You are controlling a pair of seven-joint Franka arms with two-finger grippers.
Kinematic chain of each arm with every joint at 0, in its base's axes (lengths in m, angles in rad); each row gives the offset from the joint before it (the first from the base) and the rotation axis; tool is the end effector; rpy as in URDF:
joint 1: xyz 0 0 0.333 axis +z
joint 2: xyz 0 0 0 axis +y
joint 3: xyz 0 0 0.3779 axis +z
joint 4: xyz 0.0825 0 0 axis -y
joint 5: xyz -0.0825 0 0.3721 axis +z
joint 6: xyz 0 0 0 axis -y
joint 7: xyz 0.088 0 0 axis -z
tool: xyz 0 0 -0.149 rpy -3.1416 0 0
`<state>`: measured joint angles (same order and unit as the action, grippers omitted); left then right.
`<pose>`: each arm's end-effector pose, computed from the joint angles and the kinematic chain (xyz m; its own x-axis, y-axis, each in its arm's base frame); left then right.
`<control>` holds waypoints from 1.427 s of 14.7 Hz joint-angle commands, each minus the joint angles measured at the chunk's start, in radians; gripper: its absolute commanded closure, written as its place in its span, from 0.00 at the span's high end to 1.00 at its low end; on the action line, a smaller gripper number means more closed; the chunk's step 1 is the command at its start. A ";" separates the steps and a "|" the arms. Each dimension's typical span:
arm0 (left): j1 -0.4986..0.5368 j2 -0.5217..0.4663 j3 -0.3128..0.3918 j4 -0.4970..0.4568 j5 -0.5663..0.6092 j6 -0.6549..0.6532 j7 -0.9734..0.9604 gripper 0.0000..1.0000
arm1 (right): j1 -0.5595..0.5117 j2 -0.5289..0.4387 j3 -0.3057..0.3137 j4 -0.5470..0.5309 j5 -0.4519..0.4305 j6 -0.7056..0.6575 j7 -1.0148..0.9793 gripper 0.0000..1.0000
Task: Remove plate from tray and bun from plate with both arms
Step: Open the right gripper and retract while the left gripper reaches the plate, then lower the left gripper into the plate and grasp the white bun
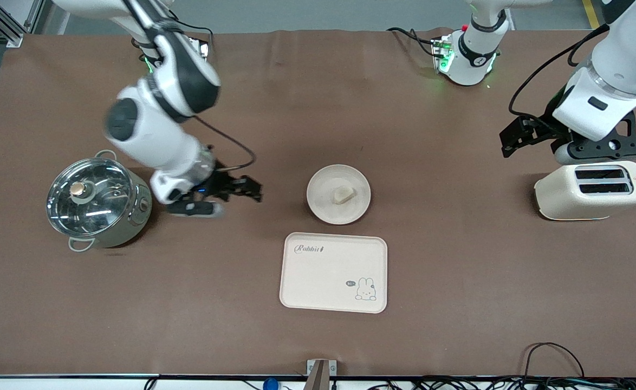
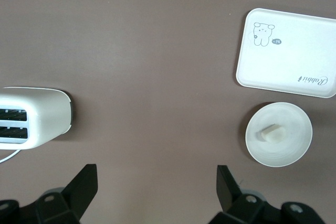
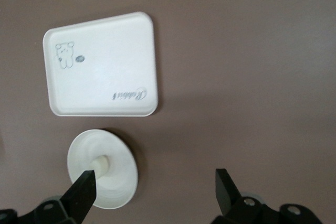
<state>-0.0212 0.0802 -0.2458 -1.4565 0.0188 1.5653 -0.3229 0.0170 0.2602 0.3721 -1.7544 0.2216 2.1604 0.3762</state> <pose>0.5552 -0.1420 0.6531 0.9979 0.0575 0.0292 0.0572 -0.9983 0.0105 0.6082 0.2451 0.4709 0.9927 -0.1184 0.0214 -0.1054 -0.9413 -0.3207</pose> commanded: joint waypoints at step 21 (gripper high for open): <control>-0.450 0.515 -0.033 -0.287 0.168 0.804 -0.700 1.00 | -0.253 -0.253 -0.227 0.296 -0.242 -0.746 -0.428 1.00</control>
<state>-0.4614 0.6328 -0.2818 -1.6458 0.1700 2.2780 -0.9831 -0.3619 0.0351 0.2939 -1.4264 -0.0078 1.4148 -0.0349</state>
